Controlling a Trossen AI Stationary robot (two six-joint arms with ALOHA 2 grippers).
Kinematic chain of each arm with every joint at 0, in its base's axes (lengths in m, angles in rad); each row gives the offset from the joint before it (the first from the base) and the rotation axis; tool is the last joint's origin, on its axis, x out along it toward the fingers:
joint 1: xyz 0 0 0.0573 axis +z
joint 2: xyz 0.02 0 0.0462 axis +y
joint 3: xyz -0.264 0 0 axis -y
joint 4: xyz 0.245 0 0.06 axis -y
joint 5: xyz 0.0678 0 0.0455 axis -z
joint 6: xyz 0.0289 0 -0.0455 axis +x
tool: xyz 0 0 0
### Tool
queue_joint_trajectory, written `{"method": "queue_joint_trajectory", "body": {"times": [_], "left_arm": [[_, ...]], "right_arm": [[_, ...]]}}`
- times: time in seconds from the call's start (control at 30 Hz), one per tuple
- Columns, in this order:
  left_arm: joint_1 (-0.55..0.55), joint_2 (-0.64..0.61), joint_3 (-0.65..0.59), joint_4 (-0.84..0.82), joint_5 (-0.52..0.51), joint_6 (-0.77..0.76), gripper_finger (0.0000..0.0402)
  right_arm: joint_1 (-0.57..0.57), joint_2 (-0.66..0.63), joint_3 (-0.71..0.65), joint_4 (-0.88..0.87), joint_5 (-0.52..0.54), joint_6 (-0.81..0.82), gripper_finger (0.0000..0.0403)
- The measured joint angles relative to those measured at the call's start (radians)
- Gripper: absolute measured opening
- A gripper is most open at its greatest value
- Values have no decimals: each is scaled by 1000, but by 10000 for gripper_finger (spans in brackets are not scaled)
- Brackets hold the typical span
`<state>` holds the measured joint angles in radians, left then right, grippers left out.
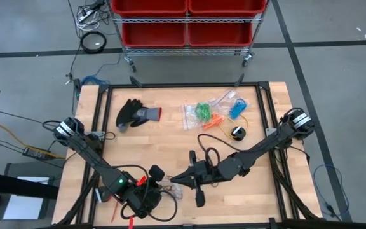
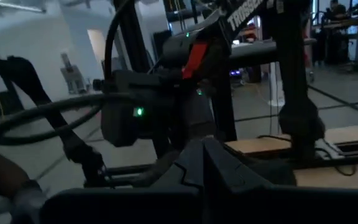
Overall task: Sort rubber bands
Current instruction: Put the black rubber band into the transparent zip bag
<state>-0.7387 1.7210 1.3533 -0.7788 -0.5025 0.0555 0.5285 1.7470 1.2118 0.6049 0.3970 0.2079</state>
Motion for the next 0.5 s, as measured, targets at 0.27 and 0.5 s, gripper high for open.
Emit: {"method": "queue_joint_trajectory", "body": {"times": [0.27, 0.5], "left_arm": [[8, 0, 0, 0, 3, 0, 2], [8, 0, 0, -2, 7, 0, 2]], "right_arm": [[1, 63, 1, 41, 7, 35, 0], [1, 88, 2, 52, 2, 69, 0]]}}
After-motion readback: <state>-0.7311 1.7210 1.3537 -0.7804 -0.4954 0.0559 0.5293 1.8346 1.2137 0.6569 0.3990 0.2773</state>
